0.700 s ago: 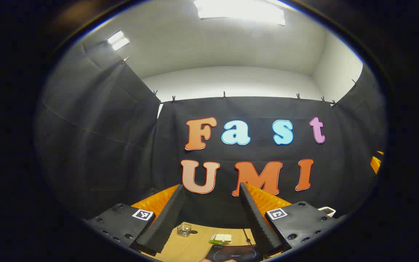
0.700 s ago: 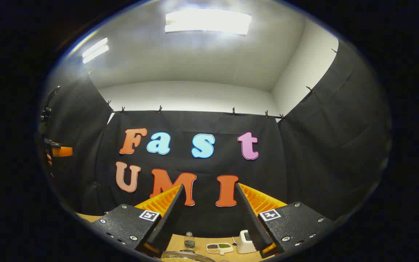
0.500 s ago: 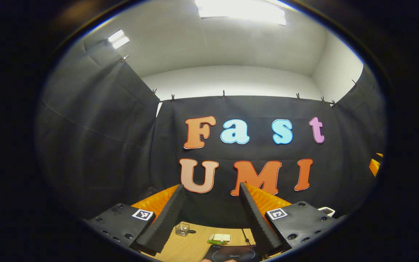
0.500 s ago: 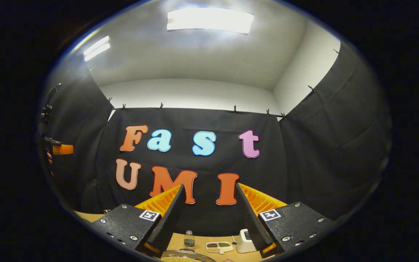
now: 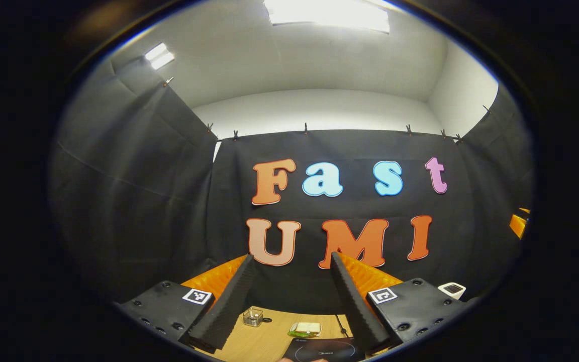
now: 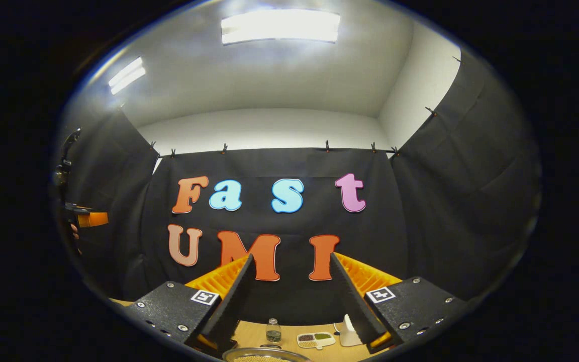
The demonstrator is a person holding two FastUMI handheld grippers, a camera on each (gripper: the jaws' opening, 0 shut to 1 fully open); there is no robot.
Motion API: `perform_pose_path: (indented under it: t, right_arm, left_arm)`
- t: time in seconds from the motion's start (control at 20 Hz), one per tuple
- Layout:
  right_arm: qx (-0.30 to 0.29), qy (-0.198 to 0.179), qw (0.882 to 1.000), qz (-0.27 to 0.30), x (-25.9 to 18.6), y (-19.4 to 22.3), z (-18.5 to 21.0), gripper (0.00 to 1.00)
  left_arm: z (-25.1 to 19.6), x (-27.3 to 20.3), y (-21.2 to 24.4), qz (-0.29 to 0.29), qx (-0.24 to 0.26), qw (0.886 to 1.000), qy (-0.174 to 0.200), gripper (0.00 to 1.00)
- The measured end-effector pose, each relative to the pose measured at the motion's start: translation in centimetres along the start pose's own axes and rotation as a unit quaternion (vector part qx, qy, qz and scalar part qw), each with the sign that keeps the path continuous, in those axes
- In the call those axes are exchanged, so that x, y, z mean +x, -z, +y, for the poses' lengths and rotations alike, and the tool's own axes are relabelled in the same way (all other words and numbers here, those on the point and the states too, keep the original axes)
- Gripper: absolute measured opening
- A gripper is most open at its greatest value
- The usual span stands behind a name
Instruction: First push the handle of the pot to place it horizontally, then grasp the pot with both hands and set it on the induction cooktop.
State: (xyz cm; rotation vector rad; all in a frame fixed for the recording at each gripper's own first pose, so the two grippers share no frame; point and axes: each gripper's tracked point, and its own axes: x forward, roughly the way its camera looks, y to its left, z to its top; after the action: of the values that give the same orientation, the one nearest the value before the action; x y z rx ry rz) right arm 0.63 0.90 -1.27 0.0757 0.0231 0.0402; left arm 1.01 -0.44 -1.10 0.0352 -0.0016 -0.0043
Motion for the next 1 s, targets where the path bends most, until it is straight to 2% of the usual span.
perform_pose_path:
  t: [0.1, 0.4, 0.45, 0.5, 0.65, 0.7, 0.75, 0.85, 0.9, 0.95, 1.0]
  right_arm:
    - [0.005, -0.01, 1.0, 0.008, 0.0, 0.7, 0.4, 0.93]
    - [-0.001, -0.028, 0.998, 0.051, -0.6, 3.1, 1.2, 0.93]
    - [-0.001, -0.03, 0.998, 0.057, -0.7, 3.5, 1.3, 0.97]
    - [0.0, -0.031, 0.997, 0.065, -0.7, 4.0, 1.3, 0.93]
    - [-0.001, -0.044, 0.993, 0.107, -1.4, 6.8, 2.0, 0.9]
    - [-0.002, -0.048, 0.991, 0.126, -1.7, 8.0, 2.1, 0.94]
    - [-0.005, -0.052, 0.988, 0.145, -2.0, 9.2, 2.3, 0.87]
    - [-0.007, -0.061, 0.982, 0.181, -2.5, 11.3, 2.7, 0.83]
    - [-0.008, -0.065, 0.978, 0.199, -2.7, 12.4, 3.0, 0.86]
    - [-0.01, -0.069, 0.974, 0.217, -3.1, 13.5, 3.2, 0.78]
    - [-0.011, -0.072, 0.969, 0.234, -3.5, 14.5, 3.4, 0.77]
  left_arm:
    - [0.0, -0.1, 0.3, -0.004, 0.012, 1.0, -0.006, 0.97]
    - [-1.2, -0.5, 0.4, -0.004, 0.01, 1.0, 0.007, 0.96]
    - [-1.3, -0.5, 0.5, -0.004, 0.009, 1.0, 0.008, 0.96]
    - [-1.3, -0.5, 0.6, -0.004, 0.009, 1.0, 0.008, 0.96]
    - [-1.4, -0.5, 1.1, 0.001, 0.008, 1.0, 0.009, 0.98]
    - [-1.3, -0.5, 1.3, 0.002, 0.008, 1.0, 0.008, 0.97]
    - [-1.3, -0.4, 1.5, 0.005, 0.008, 1.0, 0.007, 0.97]
    - [-1.3, -0.1, 1.9, 0.011, 0.008, 1.0, 0.007, 0.97]
    - [-1.2, 0.0, 2.0, 0.013, 0.009, 1.0, 0.006, 0.97]
    - [-1.2, 0.0, 2.1, 0.015, 0.01, 1.0, 0.005, 0.97]
    - [-1.2, -0.1, 2.1, 0.015, 0.01, 1.0, 0.005, 0.97]
